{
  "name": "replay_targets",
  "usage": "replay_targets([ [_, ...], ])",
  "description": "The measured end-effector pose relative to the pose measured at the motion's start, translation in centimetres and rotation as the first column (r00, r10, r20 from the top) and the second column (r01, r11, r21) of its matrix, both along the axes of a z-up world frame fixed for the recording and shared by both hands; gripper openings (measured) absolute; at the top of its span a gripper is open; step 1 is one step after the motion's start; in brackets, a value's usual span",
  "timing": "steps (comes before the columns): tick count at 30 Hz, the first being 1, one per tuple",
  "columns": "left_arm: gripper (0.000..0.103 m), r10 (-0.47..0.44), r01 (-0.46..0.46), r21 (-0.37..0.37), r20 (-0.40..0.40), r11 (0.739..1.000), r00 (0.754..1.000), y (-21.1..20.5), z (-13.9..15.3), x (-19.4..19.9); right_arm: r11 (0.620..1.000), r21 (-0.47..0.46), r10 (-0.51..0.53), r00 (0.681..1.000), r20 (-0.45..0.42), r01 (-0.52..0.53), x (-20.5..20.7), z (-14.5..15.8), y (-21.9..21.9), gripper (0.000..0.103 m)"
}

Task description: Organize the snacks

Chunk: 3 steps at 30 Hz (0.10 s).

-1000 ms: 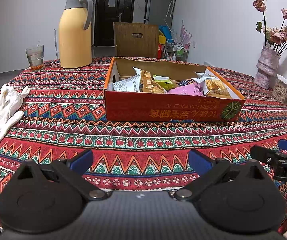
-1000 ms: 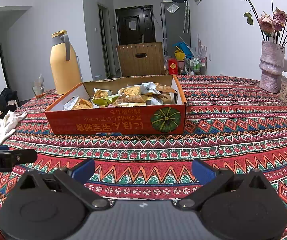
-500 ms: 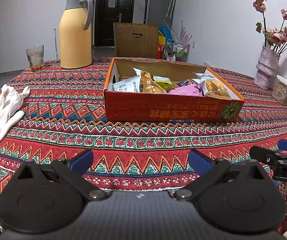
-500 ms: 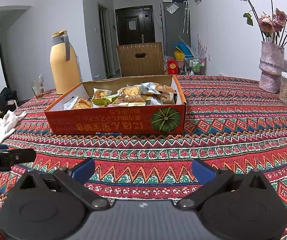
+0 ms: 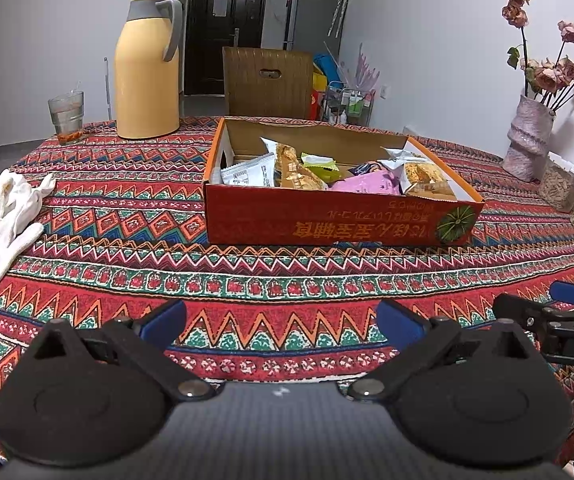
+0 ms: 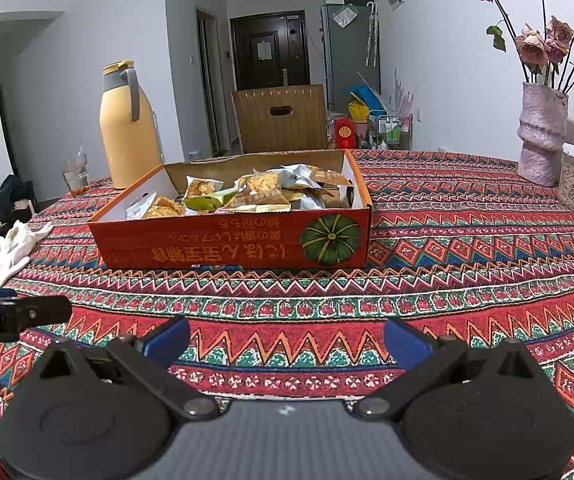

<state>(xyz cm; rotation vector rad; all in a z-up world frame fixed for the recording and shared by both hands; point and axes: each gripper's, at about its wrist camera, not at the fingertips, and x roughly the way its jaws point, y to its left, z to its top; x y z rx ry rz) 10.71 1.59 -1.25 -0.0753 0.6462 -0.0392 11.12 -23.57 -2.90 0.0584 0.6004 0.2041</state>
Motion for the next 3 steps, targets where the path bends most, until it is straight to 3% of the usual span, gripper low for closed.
replay_targets([
  [3, 0.103, 0.0, 0.0, 0.002, 0.001, 1.0, 1.0, -0.09, 0.12, -0.02, 1.0, 0.0, 0.0, 1.0, 0.0, 0.0, -0.02, -0.02, 0.01, 0.103],
])
